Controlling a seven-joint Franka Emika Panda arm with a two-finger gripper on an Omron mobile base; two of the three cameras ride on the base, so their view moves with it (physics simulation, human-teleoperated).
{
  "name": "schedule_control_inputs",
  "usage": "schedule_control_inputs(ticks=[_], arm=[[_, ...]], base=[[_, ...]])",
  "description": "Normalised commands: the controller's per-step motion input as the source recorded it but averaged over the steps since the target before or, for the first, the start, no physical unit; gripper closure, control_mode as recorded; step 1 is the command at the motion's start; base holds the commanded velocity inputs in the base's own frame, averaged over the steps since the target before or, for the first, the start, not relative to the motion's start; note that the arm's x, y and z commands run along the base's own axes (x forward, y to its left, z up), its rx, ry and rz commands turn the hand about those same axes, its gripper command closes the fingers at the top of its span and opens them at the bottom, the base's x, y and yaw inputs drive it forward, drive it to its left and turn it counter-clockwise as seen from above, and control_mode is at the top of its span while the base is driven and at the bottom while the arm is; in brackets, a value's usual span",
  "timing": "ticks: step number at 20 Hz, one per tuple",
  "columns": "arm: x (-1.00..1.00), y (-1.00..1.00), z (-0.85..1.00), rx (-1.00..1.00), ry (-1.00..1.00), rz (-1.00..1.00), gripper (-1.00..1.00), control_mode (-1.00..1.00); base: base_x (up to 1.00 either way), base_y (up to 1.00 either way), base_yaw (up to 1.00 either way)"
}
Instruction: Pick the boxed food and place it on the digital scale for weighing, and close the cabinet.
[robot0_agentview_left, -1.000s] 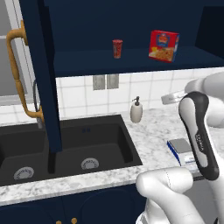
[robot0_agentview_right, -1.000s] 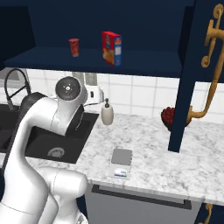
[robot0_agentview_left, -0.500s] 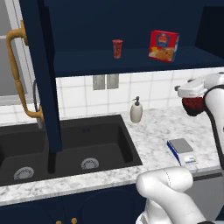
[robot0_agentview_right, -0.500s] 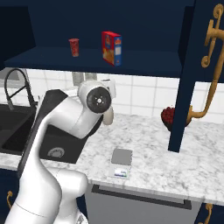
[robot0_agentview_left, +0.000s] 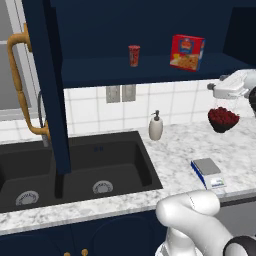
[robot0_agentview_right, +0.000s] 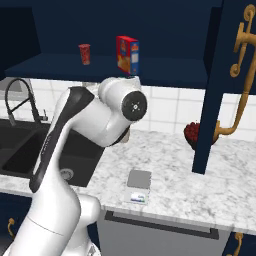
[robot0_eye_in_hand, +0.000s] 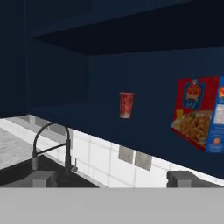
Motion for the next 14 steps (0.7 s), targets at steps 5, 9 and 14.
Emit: schedule_control_inputs(ticks=[5, 9, 14], arm=[[0.18, -0.15, 0.3, 0.08, 0.0, 0.12, -1.0, -1.0], [0.32, -0.16, 0.0, 0.11, 0.0, 0.1, -1.0, -1.0], [0.34, -0.02, 0.07, 0.08, 0.0, 0.11, -1.0, -1.0]], base=[[0.0, 0.0, 0.0], [0.0, 0.0, 0.0], [0.0, 0.0, 0.0]])
